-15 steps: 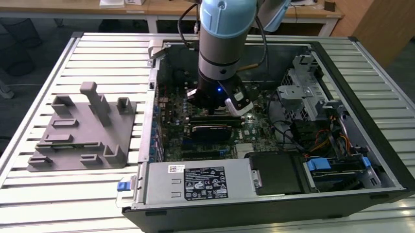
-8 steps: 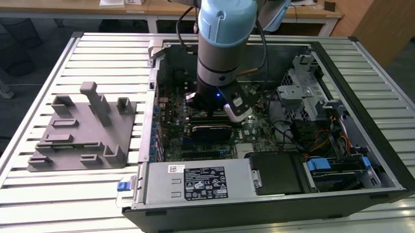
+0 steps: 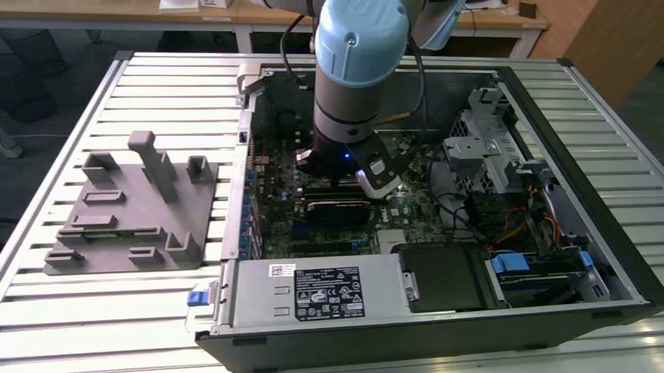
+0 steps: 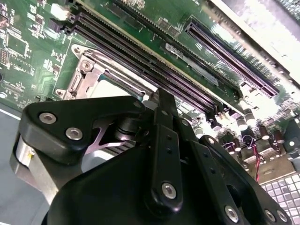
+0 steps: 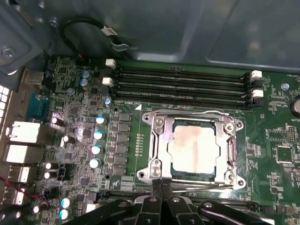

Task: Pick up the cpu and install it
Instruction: 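Install the second cpu locking lever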

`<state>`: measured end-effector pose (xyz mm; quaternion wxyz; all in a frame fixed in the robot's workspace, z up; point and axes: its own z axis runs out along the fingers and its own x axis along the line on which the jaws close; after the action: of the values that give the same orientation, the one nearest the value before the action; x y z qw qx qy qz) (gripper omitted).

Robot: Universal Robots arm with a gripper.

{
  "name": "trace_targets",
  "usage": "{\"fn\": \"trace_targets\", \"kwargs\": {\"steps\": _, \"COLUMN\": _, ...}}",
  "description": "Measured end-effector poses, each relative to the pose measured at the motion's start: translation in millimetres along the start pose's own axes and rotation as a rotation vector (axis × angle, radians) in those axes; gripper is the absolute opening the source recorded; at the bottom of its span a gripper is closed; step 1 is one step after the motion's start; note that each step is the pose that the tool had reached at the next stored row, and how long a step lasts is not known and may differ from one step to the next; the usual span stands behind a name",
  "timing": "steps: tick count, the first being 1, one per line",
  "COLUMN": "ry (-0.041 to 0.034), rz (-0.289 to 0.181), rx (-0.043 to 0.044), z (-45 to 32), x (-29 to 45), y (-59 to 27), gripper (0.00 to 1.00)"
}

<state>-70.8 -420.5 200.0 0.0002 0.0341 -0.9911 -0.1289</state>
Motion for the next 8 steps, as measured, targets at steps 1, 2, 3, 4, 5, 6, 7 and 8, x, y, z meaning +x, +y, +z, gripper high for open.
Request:
{"fn": "trace_targets", "kwargs": {"steps": 1, "ry": -0.0002, "rz": 0.000, "rx": -0.0041, "z": 0.6, "x": 0.6, "y": -0.3, "gripper": 0.11}}
{"fn": "trace_targets", "kwargs": {"steps": 2, "ry": -0.0005, "rz": 0.000, "rx": -0.0080, "z": 1.0, "x": 1.1, "y": -0.8, "gripper": 0.11}}
{"fn": "trace_targets", "kwargs": {"steps": 3, "ry": -0.0008, "rz": 0.000, "rx": -0.0120, "z": 1.1, "x": 1.7, "y": -1.6, "gripper": 0.11}}
{"fn": "trace_targets", "kwargs": {"steps": 4, "ry": -0.0011, "rz": 0.000, "rx": -0.0172, "z": 1.0, "x": 2.4, "y": -2.7, "gripper": 0.11}}
{"fn": "trace_targets", "kwargs": {"steps": 5, "ry": -0.0016, "rz": 0.000, "rx": -0.0230, "z": 0.9, "x": 2.9, "y": -3.9, "gripper": 0.11}}
{"fn": "trace_targets", "kwargs": {"steps": 6, "ry": -0.0020, "rz": 0.000, "rx": -0.0284, "z": 0.7, "x": 3.5, "y": -5.0, "gripper": 0.11}}
{"fn": "trace_targets", "kwargs": {"steps": 7, "ry": -0.0023, "rz": 0.000, "rx": -0.0330, "z": 0.7, "x": 4.2, "y": -6.0, "gripper": 0.11}}
{"fn": "trace_targets", "kwargs": {"steps": 8, "ry": -0.0025, "rz": 0.000, "rx": -0.0363, "z": 0.7, "x": 4.6, "y": -6.8, "gripper": 0.11}}
